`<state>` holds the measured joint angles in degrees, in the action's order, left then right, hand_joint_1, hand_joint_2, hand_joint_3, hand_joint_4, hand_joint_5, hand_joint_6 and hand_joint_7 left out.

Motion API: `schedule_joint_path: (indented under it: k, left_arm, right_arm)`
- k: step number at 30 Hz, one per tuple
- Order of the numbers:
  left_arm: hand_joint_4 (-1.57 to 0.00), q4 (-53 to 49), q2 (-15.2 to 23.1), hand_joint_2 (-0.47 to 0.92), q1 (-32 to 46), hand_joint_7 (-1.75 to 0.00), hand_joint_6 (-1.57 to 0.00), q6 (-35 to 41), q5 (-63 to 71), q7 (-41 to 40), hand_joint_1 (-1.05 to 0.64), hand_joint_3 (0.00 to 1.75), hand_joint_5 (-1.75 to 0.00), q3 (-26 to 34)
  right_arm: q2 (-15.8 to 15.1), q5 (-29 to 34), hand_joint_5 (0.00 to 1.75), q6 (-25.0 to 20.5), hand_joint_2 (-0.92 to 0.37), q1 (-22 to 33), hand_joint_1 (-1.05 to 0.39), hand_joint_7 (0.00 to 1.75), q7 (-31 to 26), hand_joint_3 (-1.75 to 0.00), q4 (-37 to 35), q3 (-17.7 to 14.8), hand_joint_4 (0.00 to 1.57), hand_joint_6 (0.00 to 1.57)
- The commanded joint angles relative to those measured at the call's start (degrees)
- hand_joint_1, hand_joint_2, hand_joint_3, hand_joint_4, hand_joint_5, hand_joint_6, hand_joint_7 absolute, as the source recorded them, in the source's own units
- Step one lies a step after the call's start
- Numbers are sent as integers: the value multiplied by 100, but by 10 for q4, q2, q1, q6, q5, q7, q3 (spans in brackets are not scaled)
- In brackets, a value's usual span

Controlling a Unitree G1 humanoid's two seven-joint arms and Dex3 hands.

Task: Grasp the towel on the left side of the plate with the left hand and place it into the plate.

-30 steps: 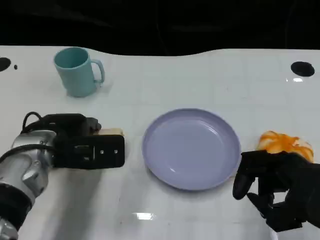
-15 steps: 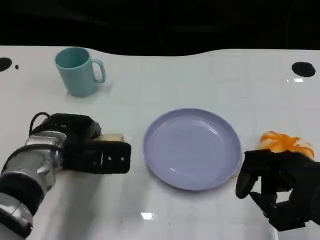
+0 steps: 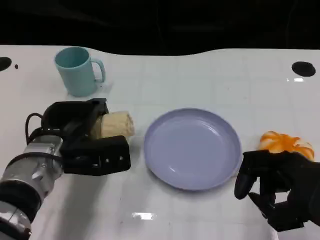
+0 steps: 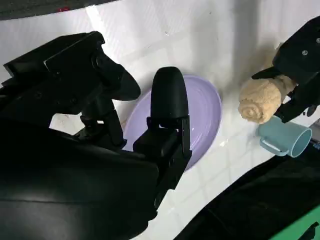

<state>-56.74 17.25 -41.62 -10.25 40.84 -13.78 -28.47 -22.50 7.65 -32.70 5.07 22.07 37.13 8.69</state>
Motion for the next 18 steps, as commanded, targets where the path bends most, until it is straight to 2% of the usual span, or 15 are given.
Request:
schedule_joint_path:
  k: [1, 7, 11, 13, 15, 18]
  left_arm:
    - [-81, 16, 15, 91, -2, -175, -52, -10, -3, -5, -25, 16, -175, 6]
    - [-82, 74, 4, 91, -5, -175, -56, -11, -35, 25, -26, 18, -175, 29]
    - [-83, 157, -5, 89, -5, -175, -58, 25, -56, 104, -25, 18, -175, 37]
    - [-85, 208, -8, 88, 1, -163, -65, 36, -55, 130, -23, 20, -175, 35]
    - [-86, 249, -13, 87, 9, -171, -63, 53, -52, 148, -22, 24, -175, 33]
    - [-88, 296, -25, 85, 16, -174, -62, 74, -49, 170, -22, 27, -175, 29]
  right_arm:
    - [1, -3, 175, 10, -54, 0, 2, 143, -5, -112, -8, -4, 75, 71]
    - [9, -7, 175, 6, -55, -3, 3, 144, -9, -111, -17, -5, 74, 71]
    - [6, 6, 175, 6, -55, -9, 2, 144, -11, -110, -23, 6, 73, 70]
    - [6, 9, 175, 7, -56, -8, 1, 143, -12, -109, -22, 10, 73, 70]
    - [5, 11, 175, 5, -56, -8, 0, 143, -11, -109, -19, 12, 74, 70]
    - [1, 13, 175, -8, -56, -9, 0, 143, -9, -108, -11, 11, 75, 70]
